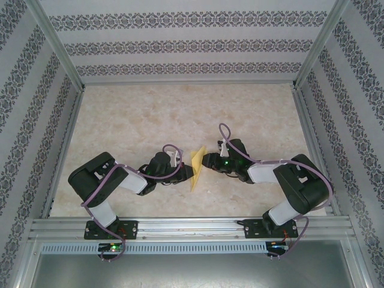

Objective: Fold a paper plane with a square sheet of paper (fold left side to right side)
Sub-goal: Fold the wing for the fifth time at the center of the table.

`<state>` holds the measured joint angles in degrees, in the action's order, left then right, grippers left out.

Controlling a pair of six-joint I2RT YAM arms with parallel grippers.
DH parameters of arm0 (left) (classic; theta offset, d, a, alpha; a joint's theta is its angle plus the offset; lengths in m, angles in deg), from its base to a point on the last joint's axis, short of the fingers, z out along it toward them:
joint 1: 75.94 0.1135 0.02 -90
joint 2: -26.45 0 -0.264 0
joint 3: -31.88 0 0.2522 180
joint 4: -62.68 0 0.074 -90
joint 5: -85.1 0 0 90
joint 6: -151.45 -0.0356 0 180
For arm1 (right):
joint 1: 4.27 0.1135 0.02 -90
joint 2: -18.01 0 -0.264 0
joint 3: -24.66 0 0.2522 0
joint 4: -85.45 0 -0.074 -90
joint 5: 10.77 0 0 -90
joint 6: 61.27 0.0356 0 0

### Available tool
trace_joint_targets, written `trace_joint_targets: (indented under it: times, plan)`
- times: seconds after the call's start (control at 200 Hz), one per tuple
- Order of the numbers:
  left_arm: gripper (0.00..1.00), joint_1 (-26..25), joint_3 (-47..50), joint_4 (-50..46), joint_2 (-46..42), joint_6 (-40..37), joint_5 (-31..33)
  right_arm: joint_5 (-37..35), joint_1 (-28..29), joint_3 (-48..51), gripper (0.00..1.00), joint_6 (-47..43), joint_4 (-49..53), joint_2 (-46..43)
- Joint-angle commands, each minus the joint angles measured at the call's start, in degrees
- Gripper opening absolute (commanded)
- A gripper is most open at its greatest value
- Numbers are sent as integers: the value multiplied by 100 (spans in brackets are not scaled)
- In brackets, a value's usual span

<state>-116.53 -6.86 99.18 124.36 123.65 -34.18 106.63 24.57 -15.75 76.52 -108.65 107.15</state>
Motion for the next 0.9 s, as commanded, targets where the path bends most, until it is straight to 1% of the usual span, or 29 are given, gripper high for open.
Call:
trace_joint_targets:
  times: [0.0, 0.23, 0.635, 0.799, 0.894]
  plan:
    - [0, 87, 54, 372, 53, 91, -85, -96, 111, -181, 41, 40, -200, 101]
    - [0, 87, 54, 379, 88, 83, -90, -138, 200, -274, 39, 64, -242, 238]
    - [0, 87, 54, 401, 136, 91, -76, -173, 297, -402, 39, 114, -239, 496]
    - [0, 87, 54, 454, 208, 116, -84, -294, 350, -462, 39, 133, -109, 624]
    - [4, 87, 65, 466, 233, 118, -75, -365, 384, -489, 38, 136, 5, 713]
